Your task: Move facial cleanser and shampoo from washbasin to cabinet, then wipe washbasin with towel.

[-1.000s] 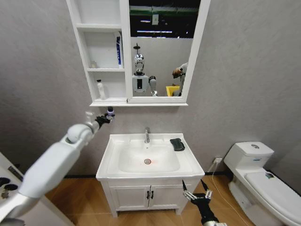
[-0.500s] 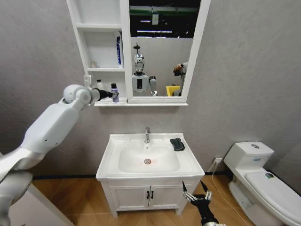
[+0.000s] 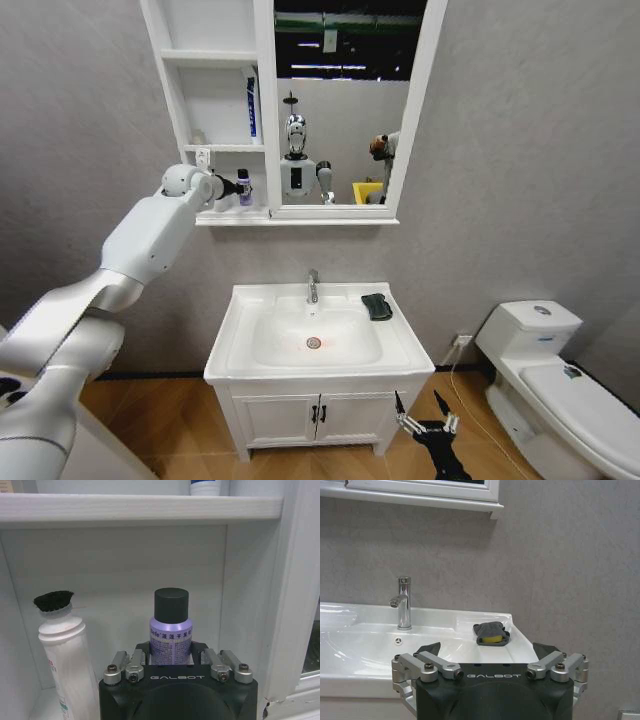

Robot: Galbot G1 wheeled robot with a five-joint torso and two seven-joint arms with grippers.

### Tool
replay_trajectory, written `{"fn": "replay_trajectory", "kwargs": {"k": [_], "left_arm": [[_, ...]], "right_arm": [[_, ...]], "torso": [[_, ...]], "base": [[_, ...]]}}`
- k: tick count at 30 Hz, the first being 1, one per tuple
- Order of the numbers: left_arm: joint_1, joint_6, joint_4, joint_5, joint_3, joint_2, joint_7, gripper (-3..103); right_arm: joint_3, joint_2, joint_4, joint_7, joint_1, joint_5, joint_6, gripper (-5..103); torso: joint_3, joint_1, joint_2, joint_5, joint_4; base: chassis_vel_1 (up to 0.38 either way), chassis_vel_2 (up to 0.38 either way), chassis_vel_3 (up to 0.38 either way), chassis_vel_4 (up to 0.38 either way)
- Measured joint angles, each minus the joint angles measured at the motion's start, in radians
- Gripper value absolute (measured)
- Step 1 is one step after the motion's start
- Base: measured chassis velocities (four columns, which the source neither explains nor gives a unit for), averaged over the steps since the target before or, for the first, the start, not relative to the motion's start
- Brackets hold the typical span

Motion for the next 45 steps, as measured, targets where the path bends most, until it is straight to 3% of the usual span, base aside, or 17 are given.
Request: {"fn": "replay_trajectory", "kwargs": {"k": [7, 12, 13, 16, 19, 21, 24, 29, 32, 33, 36, 37, 40, 41, 43, 44, 45], "left_arm": [[0.008, -0.01, 0.014, 0.01, -0.012, -0.018, 0.001, 39], [0.024, -0.019, 0.015, 0.013, -0.021, -0.029, -0.007, 60], [0.024, -0.019, 0.015, 0.013, -0.021, -0.029, -0.007, 60], [0.043, -0.024, -0.003, 0.014, -0.027, -0.03, -0.021, 77], [0.055, -0.027, -0.027, 0.005, -0.033, -0.019, -0.034, 88], [0.064, -0.027, -0.047, -0.003, -0.036, -0.009, -0.042, 88], [0.115, -0.018, -0.179, -0.061, -0.054, 0.047, -0.082, 99], [0.195, -0.019, -0.362, -0.131, -0.081, 0.116, -0.135, 100], [0.317, -0.057, -0.594, -0.172, -0.142, 0.211, -0.212, 100], [0.317, -0.057, -0.594, -0.172, -0.142, 0.211, -0.212, 100], [0.517, -0.101, -0.799, -0.202, -0.239, 0.318, -0.258, 100], [0.517, -0.101, -0.799, -0.202, -0.239, 0.318, -0.258, 100], [0.879, -0.215, -1.035, -0.07, -0.414, 0.43, -0.275, 100], [0.879, -0.215, -1.035, -0.07, -0.414, 0.43, -0.275, 100], [1.112, -0.273, -1.126, 0.024, -0.561, 0.439, -0.282, 100], [1.112, -0.273, -1.126, 0.024, -0.561, 0.439, -0.282, 100], [1.195, -0.286, -1.151, 0.055, -0.618, 0.432, -0.282, 100]], "right_arm": [[-0.003, 0.001, -0.006, 0.0, 0.008, 0.0, 0.0, 100], [-0.003, 0.003, -0.007, 0.0, 0.009, 0.0, -0.001, 100], [-0.003, 0.003, -0.007, 0.0, 0.009, 0.0, -0.001, 100], [-0.003, 0.003, -0.006, 0.004, 0.007, 0.001, -0.001, 100], [-0.002, 0.003, -0.006, 0.005, 0.003, 0.002, -0.001, 100], [-0.001, 0.003, -0.006, 0.005, 0.002, 0.002, 0.0, 100], [-0.002, 0.003, -0.003, 0.005, 0.001, 0.002, 0.001, 100], [-0.008, 0.006, -0.001, 0.006, 0.01, 0.0, -0.003, 100], [-0.013, 0.01, 0.009, 0.018, 0.013, -0.001, -0.016, 100], [-0.013, 0.01, 0.009, 0.018, 0.013, -0.001, -0.016, 100], [-0.013, 0.013, 0.022, 0.037, 0.007, 0.005, -0.022, 100], [-0.013, 0.013, 0.022, 0.037, 0.007, 0.005, -0.022, 100], [-0.009, 0.012, 0.043, 0.088, -0.01, 0.012, -0.05, 100], [-0.009, 0.012, 0.043, 0.088, -0.01, 0.012, -0.05, 100], [-0.001, 0.012, 0.062, 0.116, -0.008, 0.021, -0.071, 100], [-0.001, 0.012, 0.062, 0.116, -0.008, 0.021, -0.071, 100], [0.004, 0.009, 0.072, 0.123, -0.006, 0.024, -0.085, 100]], "torso": [[0.0, 0.0, 0.0, 0.0001, -0.0001], [0.0, 0.0, 0.0, 0.0002, -0.0001], [0.0, 0.0, 0.0, 0.0002, -0.0001], [0.0, 0.0, 0.0, 0.0001, -0.0001], [0.0, 0.0, 0.0, 0.0002, -0.0005], [0.0, 0.0, 0.0, 0.0001, -0.0003], [0.0, 0.0, 0.0, 0.0001, 0.0], [0.0, 0.0, 0.0, -0.0001, -0.0001], [0.0, 0.0, 0.0, 0.0003, -0.0006], [0.0, 0.0, 0.0, 0.0003, -0.0006], [0.0, 0.0, 0.0, 0.0, -0.0001], [0.0, 0.0, 0.0, 0.0, -0.0001], [0.0, 0.0, 0.0, 0.0002, -0.0001], [0.0, 0.0, 0.0, 0.0002, -0.0001], [0.0, 0.0, 0.0, 0.0, -0.0003], [0.0, 0.0, 0.0, 0.0, -0.0003], [0.0, 0.0, 0.0, -0.0002, 0.0]], "base": [[0.0, 0.0, 0.0, 0.0], [0.0, 0.0, 0.0, 0.0], [0.0, 0.0, 0.0, 0.0], [0.0, 0.0, 0.0, 0.0], [0.0, 0.0, 0.0, 0.0], [0.0, 0.0, 0.0, 0.0], [0.0, 0.0, 0.0, 0.0], [0.0, 0.0, 0.0, 0.0], [0.0, 0.0, 0.0, 0.0], [0.0, 0.0, 0.0, 0.0], [0.0, 0.0, 0.0, 0.0], [0.0, 0.0, 0.0, 0.0], [0.0, 0.0, 0.0, 0.0], [0.0, 0.0, 0.0, 0.0], [0.0, 0.0, 0.0, 0.0], [0.0, 0.0, 0.0, 0.0], [0.0, 0.0, 0.0, 0.0]]}}
